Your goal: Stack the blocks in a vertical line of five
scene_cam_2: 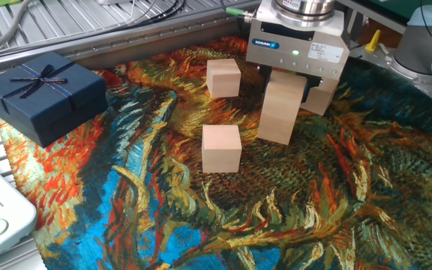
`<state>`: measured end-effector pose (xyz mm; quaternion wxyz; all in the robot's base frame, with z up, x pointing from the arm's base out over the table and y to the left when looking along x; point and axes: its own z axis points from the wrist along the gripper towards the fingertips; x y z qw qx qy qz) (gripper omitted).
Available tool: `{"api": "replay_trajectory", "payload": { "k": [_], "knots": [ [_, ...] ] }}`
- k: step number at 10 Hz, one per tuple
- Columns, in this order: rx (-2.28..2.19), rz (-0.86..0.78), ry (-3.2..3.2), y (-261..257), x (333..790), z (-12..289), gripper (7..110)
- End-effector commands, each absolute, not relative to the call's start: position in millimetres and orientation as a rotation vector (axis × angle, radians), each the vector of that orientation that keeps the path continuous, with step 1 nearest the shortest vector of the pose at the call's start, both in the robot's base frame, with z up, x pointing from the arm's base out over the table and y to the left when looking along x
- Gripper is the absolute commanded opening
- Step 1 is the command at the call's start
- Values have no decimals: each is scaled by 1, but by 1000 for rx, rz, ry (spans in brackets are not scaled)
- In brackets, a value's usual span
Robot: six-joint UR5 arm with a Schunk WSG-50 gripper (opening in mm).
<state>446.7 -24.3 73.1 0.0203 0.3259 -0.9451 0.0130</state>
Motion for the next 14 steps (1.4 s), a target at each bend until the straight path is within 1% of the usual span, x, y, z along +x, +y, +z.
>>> {"api": "replay_trajectory", "payload": {
  "k": [1, 3, 6, 8, 9, 14],
  "knots": [
    [998, 20, -2944, -21, 448, 74, 7],
    [987, 9, -2947, -19, 447, 74, 7],
    [1033, -64, -2953, -13, 450, 75, 7],
    [1054, -55, -2942, -14, 450, 73, 7],
    [1054, -45, -2943, -16, 451, 72, 22],
    [1024, -29, -2944, -20, 447, 75, 22]
  ]
}}
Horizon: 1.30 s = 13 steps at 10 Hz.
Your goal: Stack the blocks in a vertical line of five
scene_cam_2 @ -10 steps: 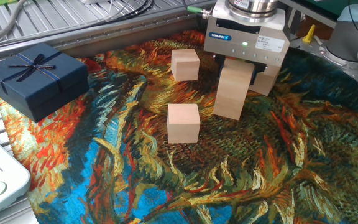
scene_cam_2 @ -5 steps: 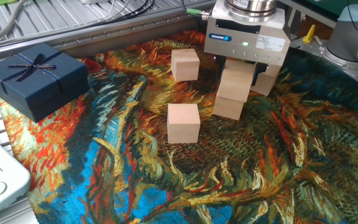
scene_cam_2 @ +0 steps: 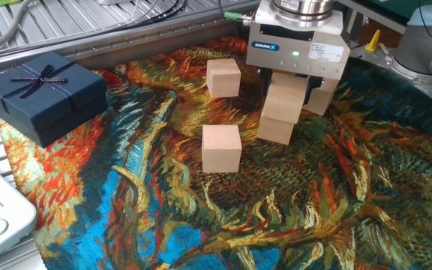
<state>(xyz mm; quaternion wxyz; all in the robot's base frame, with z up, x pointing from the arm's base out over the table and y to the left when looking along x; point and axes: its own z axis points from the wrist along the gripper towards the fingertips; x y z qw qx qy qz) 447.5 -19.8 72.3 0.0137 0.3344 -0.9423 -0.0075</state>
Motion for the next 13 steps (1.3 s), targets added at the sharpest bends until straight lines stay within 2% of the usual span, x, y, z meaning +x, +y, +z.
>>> {"api": "replay_trajectory", "payload": {
  "k": [1, 13],
  "knots": [
    [1030, -34, -2947, -19, 449, 74, 22],
    [1010, -39, -2955, -22, 446, 72, 22]
  ]
}}
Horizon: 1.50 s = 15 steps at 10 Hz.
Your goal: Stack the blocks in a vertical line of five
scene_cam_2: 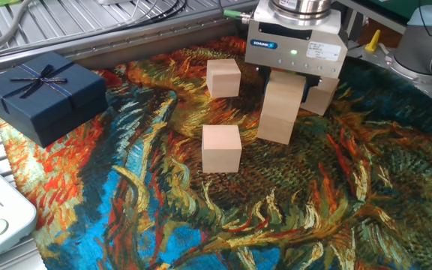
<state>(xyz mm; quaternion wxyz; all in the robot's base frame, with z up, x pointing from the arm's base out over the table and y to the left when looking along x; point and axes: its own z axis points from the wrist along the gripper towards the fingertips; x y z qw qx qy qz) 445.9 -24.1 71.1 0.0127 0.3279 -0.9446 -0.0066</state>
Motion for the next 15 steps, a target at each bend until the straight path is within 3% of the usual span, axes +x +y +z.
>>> {"api": "replay_trajectory", "payload": {
  "k": [1, 5, 6, 9, 10, 12, 13, 15],
  "knots": [
    [1008, -38, -2956, -22, 446, 72, 22],
    [1005, -52, -2960, -19, 447, 71, 22],
    [1006, -60, -2964, -18, 448, 71, 44],
    [1014, -54, -2957, -20, 447, 71, 44],
    [1024, -44, -2950, -23, 447, 72, 66],
    [1033, -55, -2946, -23, 446, 72, 66],
    [1031, -46, -2942, -25, 445, 72, 88],
    [1018, -49, -2941, -25, 443, 73, 88]
  ]
}}
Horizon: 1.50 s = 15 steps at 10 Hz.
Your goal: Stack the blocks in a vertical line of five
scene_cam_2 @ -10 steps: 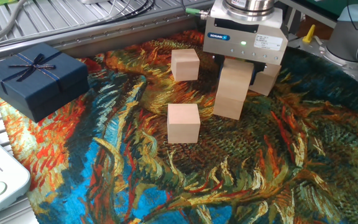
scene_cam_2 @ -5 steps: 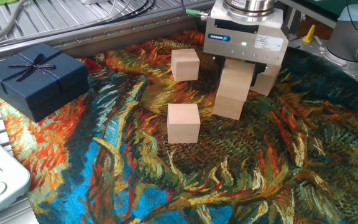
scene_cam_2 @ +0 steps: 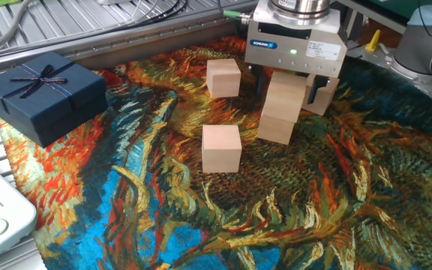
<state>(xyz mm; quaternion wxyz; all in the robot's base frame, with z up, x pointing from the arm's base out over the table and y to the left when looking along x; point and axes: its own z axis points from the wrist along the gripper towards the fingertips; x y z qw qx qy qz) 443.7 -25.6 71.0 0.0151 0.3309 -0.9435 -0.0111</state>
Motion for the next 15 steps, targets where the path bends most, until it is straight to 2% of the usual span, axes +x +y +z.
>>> {"api": "replay_trajectory", "payload": {
  "k": [1, 4, 7, 9, 13, 15],
  "knots": [
    [1002, -68, -2943, -22, 441, 74, 88],
    [943, -71, -2953, -18, 450, 90, 88],
    [987, 49, -2955, -33, 476, 113, 88],
    [926, -30, -2982, -6, 483, 116, 88],
    [880, -57, -3003, 26, 492, 123, 88],
    [866, -155, -3007, 46, 490, 119, 88]
  ]
}}
